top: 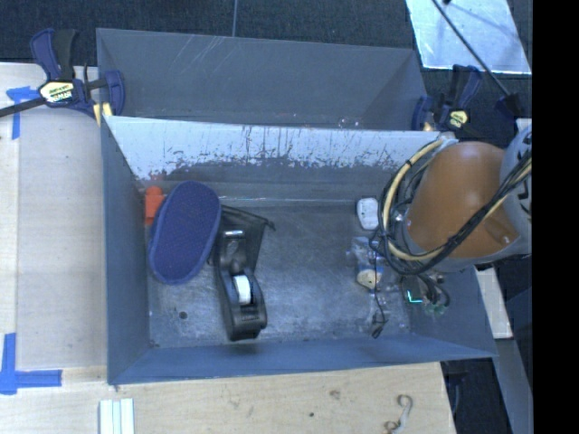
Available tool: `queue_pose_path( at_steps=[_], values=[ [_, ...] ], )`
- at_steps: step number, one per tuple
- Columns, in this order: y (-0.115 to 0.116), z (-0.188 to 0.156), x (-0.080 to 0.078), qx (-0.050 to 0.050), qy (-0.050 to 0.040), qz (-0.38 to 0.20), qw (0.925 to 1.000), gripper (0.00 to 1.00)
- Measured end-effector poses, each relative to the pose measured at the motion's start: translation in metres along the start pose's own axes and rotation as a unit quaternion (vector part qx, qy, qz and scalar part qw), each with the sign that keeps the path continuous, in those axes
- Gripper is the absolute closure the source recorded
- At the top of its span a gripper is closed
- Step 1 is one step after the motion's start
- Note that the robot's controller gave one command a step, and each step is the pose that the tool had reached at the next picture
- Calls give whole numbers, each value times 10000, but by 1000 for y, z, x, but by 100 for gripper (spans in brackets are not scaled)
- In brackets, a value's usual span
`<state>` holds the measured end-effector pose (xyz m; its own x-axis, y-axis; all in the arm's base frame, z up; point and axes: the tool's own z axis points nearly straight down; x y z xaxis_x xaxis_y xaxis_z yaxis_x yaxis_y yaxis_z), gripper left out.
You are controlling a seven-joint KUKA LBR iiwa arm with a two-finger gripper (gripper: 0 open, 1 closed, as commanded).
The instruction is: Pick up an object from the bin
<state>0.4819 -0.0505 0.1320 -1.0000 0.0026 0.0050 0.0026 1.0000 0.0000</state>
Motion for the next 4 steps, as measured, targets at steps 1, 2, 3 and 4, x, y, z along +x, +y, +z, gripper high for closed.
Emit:
queue_pose_path(
  at_steps=[1,2,3,4],
  values=[
    [-27,13,-4,8,-29,-2518,9678,0],
    [-76,64,-72,22,-44,-2987,9543,0],
    [-74,61,-71,11,-43,-2985,9544,100],
    [-71,-50,-54,33,-74,-2921,9564,100]
  ],
)
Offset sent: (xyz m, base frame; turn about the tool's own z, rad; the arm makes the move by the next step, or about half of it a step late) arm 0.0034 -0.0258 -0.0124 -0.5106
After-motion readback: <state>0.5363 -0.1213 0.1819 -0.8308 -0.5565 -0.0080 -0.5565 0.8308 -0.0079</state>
